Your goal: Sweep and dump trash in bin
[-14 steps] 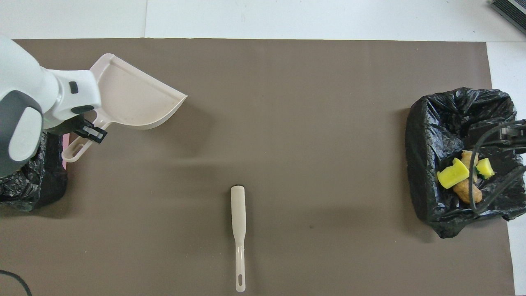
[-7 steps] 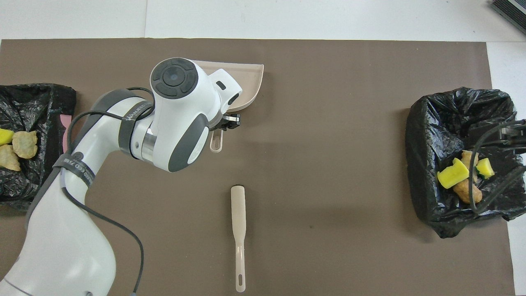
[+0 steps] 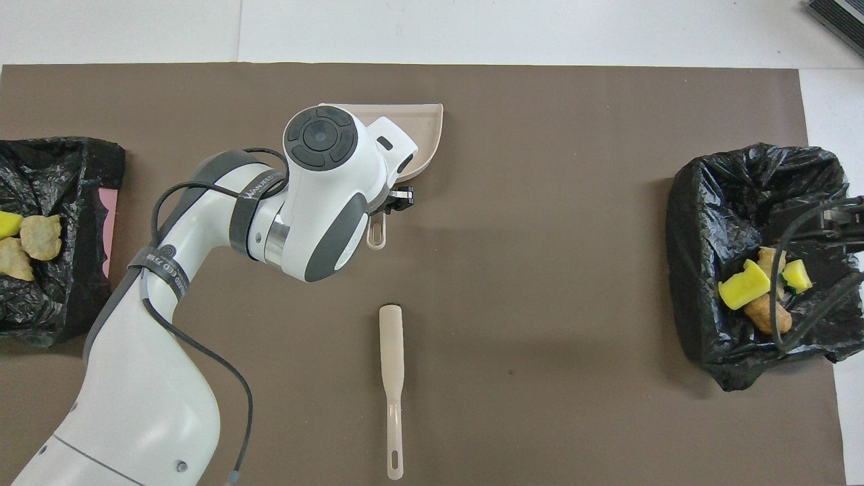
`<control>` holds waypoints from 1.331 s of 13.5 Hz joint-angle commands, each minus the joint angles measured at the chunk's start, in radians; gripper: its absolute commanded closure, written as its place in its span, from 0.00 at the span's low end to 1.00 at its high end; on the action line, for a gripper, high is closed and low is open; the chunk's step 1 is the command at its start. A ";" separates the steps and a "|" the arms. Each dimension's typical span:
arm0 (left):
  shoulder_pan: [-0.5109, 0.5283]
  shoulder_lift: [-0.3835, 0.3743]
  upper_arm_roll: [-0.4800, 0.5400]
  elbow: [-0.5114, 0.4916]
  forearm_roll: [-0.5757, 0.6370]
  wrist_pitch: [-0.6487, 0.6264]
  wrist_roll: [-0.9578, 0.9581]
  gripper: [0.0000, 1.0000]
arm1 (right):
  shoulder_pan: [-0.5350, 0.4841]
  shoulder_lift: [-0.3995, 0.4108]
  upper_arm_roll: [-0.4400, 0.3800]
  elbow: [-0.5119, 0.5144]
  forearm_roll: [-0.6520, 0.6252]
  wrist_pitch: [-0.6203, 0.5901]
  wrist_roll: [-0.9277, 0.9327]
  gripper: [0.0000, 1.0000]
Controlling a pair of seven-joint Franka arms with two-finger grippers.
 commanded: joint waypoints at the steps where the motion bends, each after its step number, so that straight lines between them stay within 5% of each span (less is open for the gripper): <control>1: -0.021 -0.017 0.019 -0.044 -0.008 0.029 -0.003 0.80 | -0.003 -0.023 0.001 -0.025 0.016 0.001 0.013 0.00; 5: -0.016 -0.028 0.020 -0.036 -0.003 0.016 0.012 0.00 | -0.003 -0.023 0.001 -0.025 0.016 0.001 0.012 0.00; 9: 0.022 -0.141 0.038 -0.044 0.000 -0.050 0.081 0.00 | -0.003 -0.023 0.001 -0.025 0.016 0.001 0.013 0.00; 18: 0.310 -0.471 0.042 -0.035 0.000 -0.397 0.518 0.00 | -0.003 -0.023 0.001 -0.025 0.016 0.001 0.013 0.00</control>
